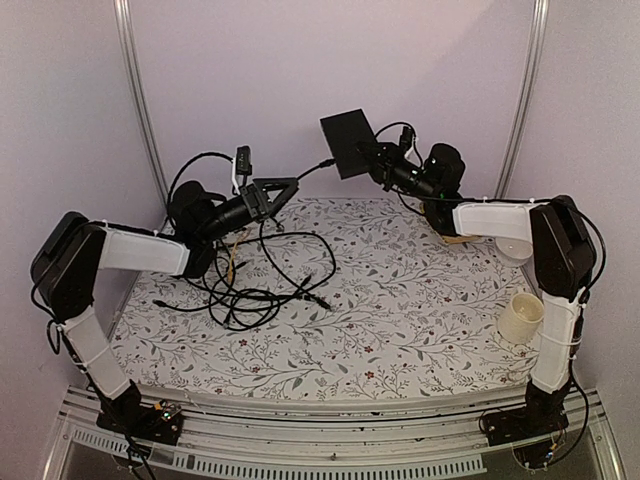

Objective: Pull the plug from the switch port
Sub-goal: Adjust the switch port at the center of the board.

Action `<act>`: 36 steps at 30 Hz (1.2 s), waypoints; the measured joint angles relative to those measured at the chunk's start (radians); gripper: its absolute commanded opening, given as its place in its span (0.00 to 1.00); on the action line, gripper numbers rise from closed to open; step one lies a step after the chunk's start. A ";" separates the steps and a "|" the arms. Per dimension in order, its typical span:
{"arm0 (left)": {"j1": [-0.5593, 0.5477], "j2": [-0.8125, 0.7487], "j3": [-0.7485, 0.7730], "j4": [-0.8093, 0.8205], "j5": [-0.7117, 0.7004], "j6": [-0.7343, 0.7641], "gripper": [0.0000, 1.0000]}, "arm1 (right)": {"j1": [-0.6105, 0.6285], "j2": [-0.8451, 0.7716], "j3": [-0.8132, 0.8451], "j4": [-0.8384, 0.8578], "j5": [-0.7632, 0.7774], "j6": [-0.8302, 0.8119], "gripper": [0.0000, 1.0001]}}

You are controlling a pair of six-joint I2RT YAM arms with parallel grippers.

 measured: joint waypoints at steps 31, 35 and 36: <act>-0.043 0.164 0.285 -0.200 -0.045 0.036 0.62 | 0.023 0.000 -0.074 0.026 -0.101 0.063 0.02; -0.043 0.164 0.283 -0.196 -0.042 0.031 0.62 | 0.023 0.000 -0.074 0.021 -0.106 0.064 0.02; -0.043 0.163 0.280 -0.193 -0.043 0.027 0.62 | 0.023 0.000 -0.074 0.022 -0.106 0.063 0.02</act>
